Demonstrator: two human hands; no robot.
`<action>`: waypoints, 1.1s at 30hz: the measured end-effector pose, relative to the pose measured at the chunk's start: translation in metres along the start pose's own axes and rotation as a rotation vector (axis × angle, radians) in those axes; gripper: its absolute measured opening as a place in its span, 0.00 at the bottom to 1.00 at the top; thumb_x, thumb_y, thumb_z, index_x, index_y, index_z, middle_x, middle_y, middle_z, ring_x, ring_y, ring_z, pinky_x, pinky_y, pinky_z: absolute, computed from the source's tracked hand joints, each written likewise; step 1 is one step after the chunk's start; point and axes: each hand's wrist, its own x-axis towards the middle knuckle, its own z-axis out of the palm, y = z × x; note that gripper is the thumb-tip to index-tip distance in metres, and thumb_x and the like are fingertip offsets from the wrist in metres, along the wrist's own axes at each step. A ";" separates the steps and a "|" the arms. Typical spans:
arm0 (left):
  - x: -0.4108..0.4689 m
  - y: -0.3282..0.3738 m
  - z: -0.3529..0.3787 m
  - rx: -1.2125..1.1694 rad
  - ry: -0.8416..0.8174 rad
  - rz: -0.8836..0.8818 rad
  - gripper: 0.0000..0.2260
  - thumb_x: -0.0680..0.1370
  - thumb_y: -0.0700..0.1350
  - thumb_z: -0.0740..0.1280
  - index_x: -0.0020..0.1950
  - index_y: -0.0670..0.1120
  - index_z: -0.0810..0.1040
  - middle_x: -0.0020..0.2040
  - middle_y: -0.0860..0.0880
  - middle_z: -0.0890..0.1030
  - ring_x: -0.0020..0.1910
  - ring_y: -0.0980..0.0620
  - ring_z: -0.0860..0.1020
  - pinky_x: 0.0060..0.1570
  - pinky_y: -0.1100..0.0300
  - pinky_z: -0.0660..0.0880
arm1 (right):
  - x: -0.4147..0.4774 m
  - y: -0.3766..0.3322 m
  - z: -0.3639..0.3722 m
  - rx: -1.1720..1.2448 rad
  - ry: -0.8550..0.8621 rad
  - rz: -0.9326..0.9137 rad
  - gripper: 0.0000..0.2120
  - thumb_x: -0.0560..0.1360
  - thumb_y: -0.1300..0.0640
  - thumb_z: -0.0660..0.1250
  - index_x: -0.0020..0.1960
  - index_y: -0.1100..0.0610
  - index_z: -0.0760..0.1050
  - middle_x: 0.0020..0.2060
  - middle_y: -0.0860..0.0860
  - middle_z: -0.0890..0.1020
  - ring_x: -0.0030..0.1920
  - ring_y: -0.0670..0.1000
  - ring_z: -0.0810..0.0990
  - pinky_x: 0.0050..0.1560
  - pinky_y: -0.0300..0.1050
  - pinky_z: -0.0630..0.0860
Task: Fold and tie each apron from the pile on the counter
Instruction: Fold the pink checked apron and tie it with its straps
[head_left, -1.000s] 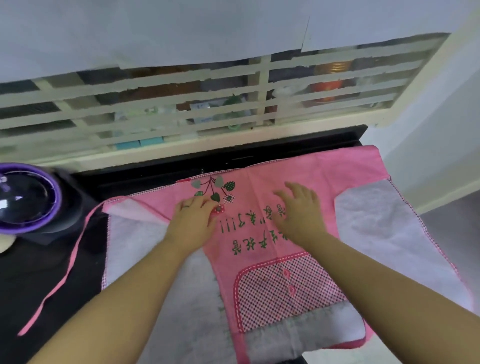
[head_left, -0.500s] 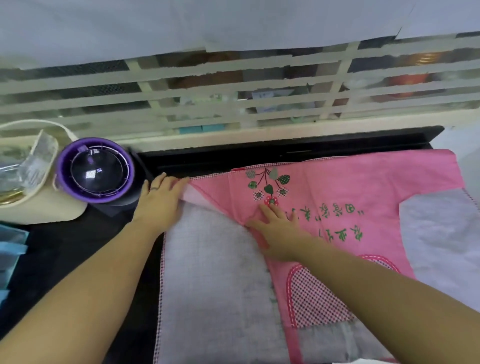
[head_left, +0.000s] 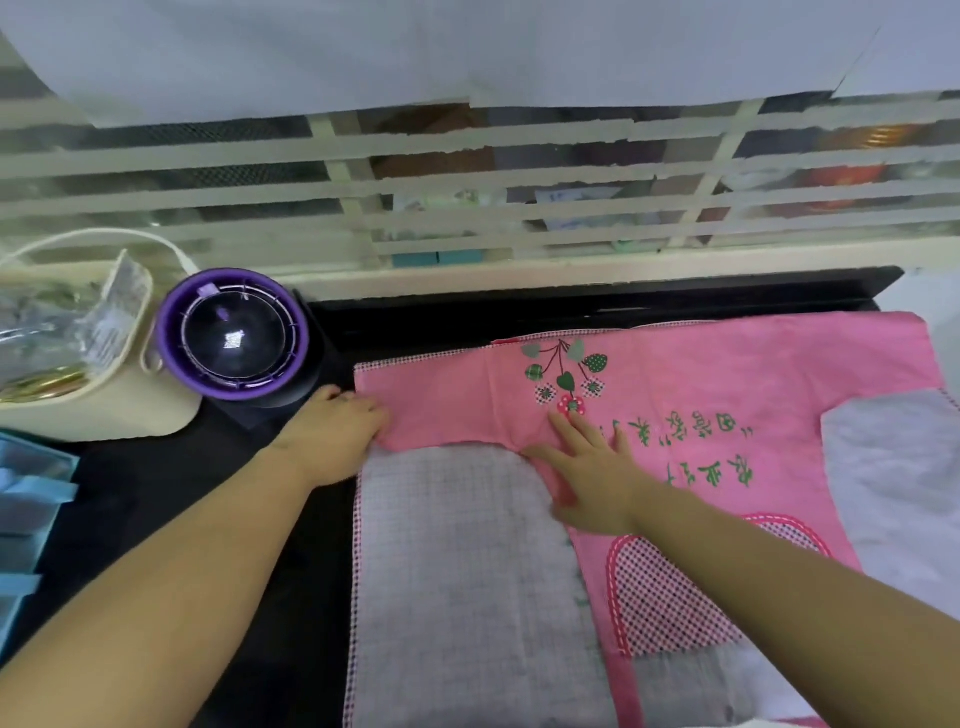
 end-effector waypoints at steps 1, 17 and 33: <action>-0.005 0.002 0.003 -0.054 -0.068 -0.073 0.05 0.73 0.47 0.66 0.43 0.52 0.71 0.44 0.55 0.72 0.45 0.52 0.72 0.58 0.55 0.66 | -0.001 0.001 0.001 -0.007 0.004 0.004 0.37 0.75 0.46 0.64 0.77 0.41 0.47 0.76 0.55 0.36 0.76 0.58 0.34 0.68 0.74 0.39; 0.037 0.148 -0.020 -0.561 0.192 0.016 0.17 0.79 0.41 0.59 0.69 0.45 0.71 0.65 0.48 0.70 0.64 0.49 0.68 0.67 0.54 0.66 | -0.031 0.025 0.006 0.633 0.523 0.222 0.21 0.74 0.57 0.64 0.67 0.56 0.74 0.66 0.56 0.73 0.67 0.56 0.70 0.68 0.45 0.64; 0.096 0.289 -0.044 -0.269 0.002 0.190 0.20 0.80 0.47 0.58 0.72 0.51 0.65 0.78 0.47 0.51 0.76 0.42 0.53 0.73 0.43 0.55 | -0.180 0.194 0.071 0.763 0.571 1.020 0.28 0.76 0.58 0.67 0.73 0.57 0.63 0.72 0.59 0.61 0.67 0.61 0.68 0.63 0.52 0.69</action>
